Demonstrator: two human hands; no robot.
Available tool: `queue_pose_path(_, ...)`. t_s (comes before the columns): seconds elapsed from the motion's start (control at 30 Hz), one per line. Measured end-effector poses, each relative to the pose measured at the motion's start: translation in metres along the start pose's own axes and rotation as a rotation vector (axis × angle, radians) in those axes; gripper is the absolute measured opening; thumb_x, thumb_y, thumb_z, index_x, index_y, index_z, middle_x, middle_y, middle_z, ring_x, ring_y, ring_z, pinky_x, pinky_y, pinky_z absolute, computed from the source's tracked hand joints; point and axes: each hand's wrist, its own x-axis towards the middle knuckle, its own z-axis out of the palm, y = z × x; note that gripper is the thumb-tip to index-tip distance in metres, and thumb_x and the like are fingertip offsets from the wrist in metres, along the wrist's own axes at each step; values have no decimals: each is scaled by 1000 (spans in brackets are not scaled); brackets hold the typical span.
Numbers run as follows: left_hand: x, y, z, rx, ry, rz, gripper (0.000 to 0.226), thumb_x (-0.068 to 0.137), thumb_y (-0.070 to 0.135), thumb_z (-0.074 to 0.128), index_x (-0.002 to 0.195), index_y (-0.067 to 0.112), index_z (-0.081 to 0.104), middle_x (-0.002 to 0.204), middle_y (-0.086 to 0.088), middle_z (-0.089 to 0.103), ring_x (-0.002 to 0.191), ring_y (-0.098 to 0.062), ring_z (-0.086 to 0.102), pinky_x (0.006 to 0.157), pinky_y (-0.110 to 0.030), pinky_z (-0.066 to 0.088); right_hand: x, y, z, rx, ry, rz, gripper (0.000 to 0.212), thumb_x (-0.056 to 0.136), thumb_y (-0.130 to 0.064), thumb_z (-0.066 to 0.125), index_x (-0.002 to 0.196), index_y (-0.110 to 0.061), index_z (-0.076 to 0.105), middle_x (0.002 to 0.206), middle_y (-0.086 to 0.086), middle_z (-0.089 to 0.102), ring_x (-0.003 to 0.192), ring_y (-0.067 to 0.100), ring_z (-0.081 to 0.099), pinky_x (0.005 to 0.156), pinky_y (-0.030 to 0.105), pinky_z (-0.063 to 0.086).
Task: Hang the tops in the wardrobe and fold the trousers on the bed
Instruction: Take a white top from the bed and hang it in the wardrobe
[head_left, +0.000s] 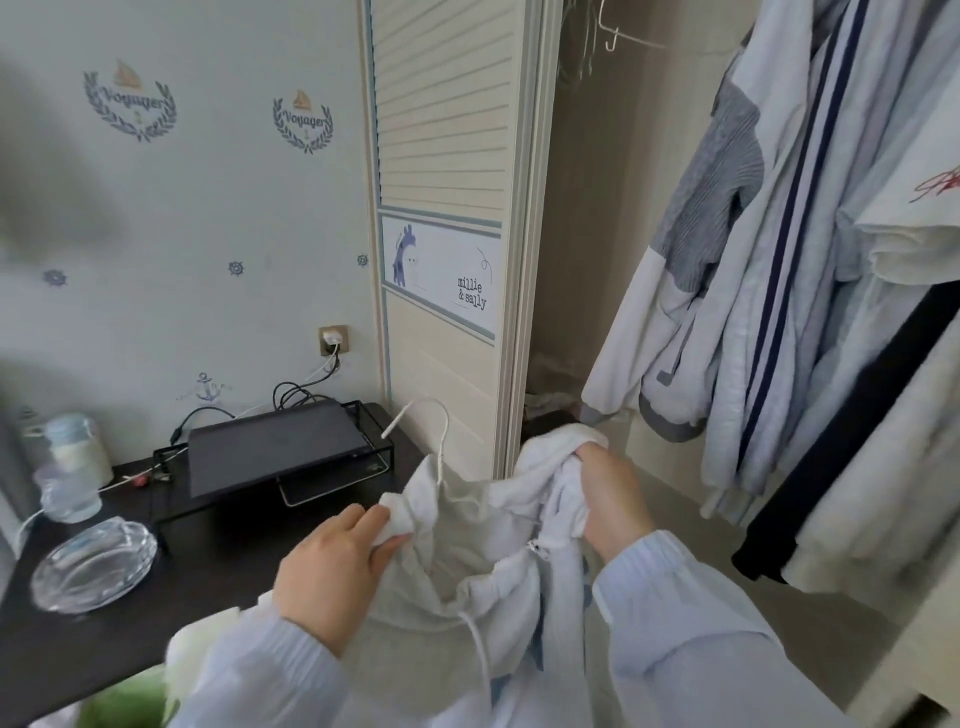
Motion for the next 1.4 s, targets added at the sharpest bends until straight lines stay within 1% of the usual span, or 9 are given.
queue_pose_path(0.2, -2, 33, -2, -335, 98, -313, 34, 79, 49, 67, 65, 33, 40, 57, 7, 47, 52, -11, 47, 46, -23, 32, -25, -2, -13, -124, -566, -272, 42, 64, -23, 63, 105, -22, 57, 100, 1, 64, 99, 18, 61, 92, 39, 47)
queue_pose_path(0.37, -3, 32, -21, -555, 190, -210, 19, 72, 59, 52, 80, 42, 54, 70, 23, 57, 59, 5, 51, 51, -10, 35, -7, -10, -61, -1029, -14, -772, 58, 68, -55, 71, 108, -22, 43, 106, -9, 40, 102, 10, 39, 84, 28, 39)
queue_pose_path(0.53, 20, 44, -26, -523, 196, 23, 24, 84, 57, 46, 82, 34, 50, 72, 39, 50, 60, 10, 45, 52, -9, 31, -4, 6, -76, -1056, -225, -1063, 46, 76, -57, 56, 109, -25, 60, 98, -10, 56, 93, 14, 53, 71, 23, 41)
queue_pose_path(0.67, 32, 53, -23, -474, 253, 132, 56, 93, 63, 29, 72, 19, 57, 61, 11, 52, 61, -11, 47, 54, -27, 40, -17, 1, -64, -1168, 125, -1300, 29, 79, -41, 45, 62, -22, 59, 52, -11, 45, 50, 11, 51, 43, 14, 10)
queue_pose_path(0.77, 31, 55, -21, -470, 247, 112, 53, 95, 59, 27, 71, 19, 50, 56, 6, 50, 61, -15, 47, 52, -30, 36, -20, 7, -53, -1230, 219, -1359, 25, 79, -29, 48, 56, -21, 55, 49, -9, 49, 50, 13, 50, 47, 18, 20)
queue_pose_path(0.87, 35, 51, -24, -454, 172, 10, 40, 91, 56, 33, 73, 22, 43, 55, 8, 44, 59, -15, 45, 48, -25, 33, -7, 12, -53, -1136, -81, -1339, 37, 85, -36, 41, 59, -22, 62, 65, -12, 56, 72, 10, 49, 65, 25, 33)
queue_pose_path(1.0, 56, 13, -44, -443, 87, -141, 40, 83, 59, 31, 60, 33, 50, 63, 9, 48, 61, -12, 50, 60, -32, 40, 6, 5, -81, -917, -499, -832, 28, 91, -34, 49, 71, -38, 67, 66, -14, 46, 68, 4, 45, 70, 25, 34)
queue_pose_path(1.27, 108, 1, -29, -320, -317, -177, 45, 97, 45, 38, 84, 11, 65, 87, -4, 56, 93, -28, 57, 86, -40, 43, -2, -9, -77, -735, -558, -609, 34, 95, -26, 49, 68, -37, 65, 45, -10, 46, 48, 6, 39, 59, 27, 36)
queue_pose_path(1.4, 96, 32, -19, -548, -163, -139, 77, 79, 71, 19, 108, 21, 69, 104, 4, 61, 102, -10, 54, 87, -22, 38, -6, -20, -78, -718, -487, -571, 35, 96, -26, 47, 66, -30, 63, 47, -8, 46, 47, 1, 41, 54, 16, 36)
